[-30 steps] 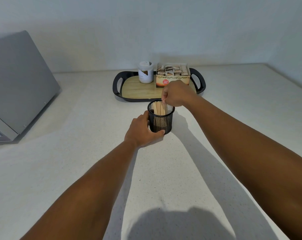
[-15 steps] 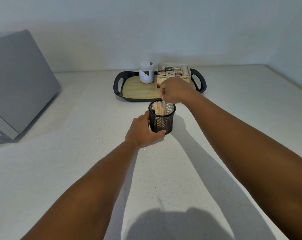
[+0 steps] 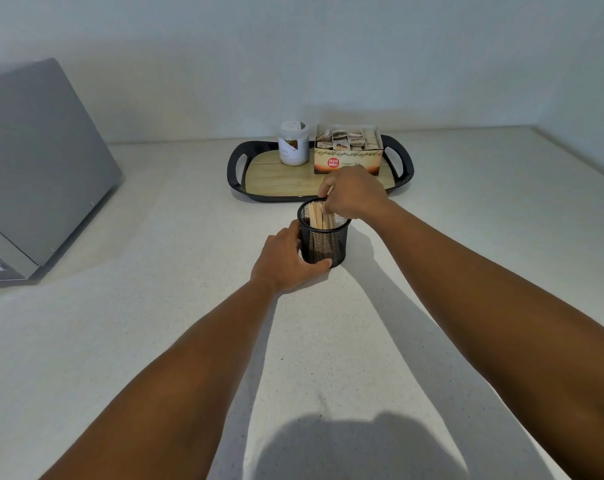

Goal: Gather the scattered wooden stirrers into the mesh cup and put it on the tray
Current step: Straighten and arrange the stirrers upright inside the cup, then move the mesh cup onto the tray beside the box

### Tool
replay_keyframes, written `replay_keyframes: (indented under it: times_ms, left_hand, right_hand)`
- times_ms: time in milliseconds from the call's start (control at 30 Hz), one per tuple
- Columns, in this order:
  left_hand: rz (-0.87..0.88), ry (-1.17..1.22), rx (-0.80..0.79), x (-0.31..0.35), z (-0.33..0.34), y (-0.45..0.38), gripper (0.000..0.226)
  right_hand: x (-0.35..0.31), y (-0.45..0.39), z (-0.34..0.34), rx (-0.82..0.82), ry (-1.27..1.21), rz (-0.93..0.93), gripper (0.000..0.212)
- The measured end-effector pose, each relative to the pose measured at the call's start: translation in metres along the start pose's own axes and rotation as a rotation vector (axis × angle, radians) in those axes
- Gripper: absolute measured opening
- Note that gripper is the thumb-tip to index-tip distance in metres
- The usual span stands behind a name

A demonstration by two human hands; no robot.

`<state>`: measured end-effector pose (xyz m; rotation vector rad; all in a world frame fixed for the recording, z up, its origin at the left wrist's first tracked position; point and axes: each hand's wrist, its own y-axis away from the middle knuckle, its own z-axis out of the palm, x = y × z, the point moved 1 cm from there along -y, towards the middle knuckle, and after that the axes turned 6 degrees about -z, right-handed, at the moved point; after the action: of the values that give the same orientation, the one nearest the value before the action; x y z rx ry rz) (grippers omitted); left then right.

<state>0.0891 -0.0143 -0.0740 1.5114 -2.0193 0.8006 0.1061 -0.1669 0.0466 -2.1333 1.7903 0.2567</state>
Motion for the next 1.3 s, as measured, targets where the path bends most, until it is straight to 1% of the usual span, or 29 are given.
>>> replay_keyframes:
  times_ms: [167,400,467,533,600,633,700,833,900,1000,1067,1233,1300]
  left_hand:
    - [-0.001,-0.005,-0.004,-0.001,0.0,-0.001,0.096]
    - [0.008,0.017,0.001,-0.001,0.001,0.0,0.094]
    - [0.009,0.017,0.002,-0.002,0.001,0.0,0.093]
    - [0.011,0.017,0.007,-0.001,0.001,0.0,0.092]
    - [0.017,0.025,0.013,-0.001,0.0,0.0,0.089]
    - [0.02,0.032,0.014,0.0,0.0,0.0,0.087]
    - [0.019,0.043,0.009,-0.001,0.001,0.0,0.088]
    - [0.021,0.04,0.007,-0.002,0.001,0.001,0.09]
    - [0.026,0.024,0.008,-0.002,0.001,0.001,0.092]
    - [0.033,0.012,0.013,-0.003,0.001,0.0,0.093]
    - [0.029,0.004,0.013,-0.004,0.001,-0.001,0.093]
    - [0.039,-0.001,0.021,-0.005,0.004,-0.002,0.088]
    - [0.041,0.0,0.022,-0.007,0.004,-0.003,0.085]
  right_hand:
    - [0.005,-0.002,-0.005,0.061,-0.071,0.037,0.021]
    - [0.011,-0.002,-0.002,0.065,-0.076,0.041,0.013]
    - [0.014,-0.003,0.001,0.066,-0.074,0.047,0.015]
    - [0.014,-0.003,0.002,0.081,-0.121,0.037,0.032]
    - [0.014,0.002,0.002,0.052,-0.29,0.034,0.058]
    - [0.013,0.006,0.001,0.005,-0.406,0.049,0.069]
    - [0.015,0.013,0.003,-0.114,-0.578,0.092,0.085]
    - [0.025,0.018,0.013,-0.242,-0.587,0.073,0.112]
    - [0.031,0.019,0.017,-0.279,-0.59,0.063,0.12]
    - [0.037,0.02,0.023,-0.289,-0.626,0.054,0.129]
    - [0.041,0.023,0.028,-0.285,-0.626,0.046,0.129]
    - [0.046,0.031,0.039,-0.195,-0.691,0.034,0.104]
    - [0.046,0.032,0.041,-0.152,-0.694,0.031,0.098]
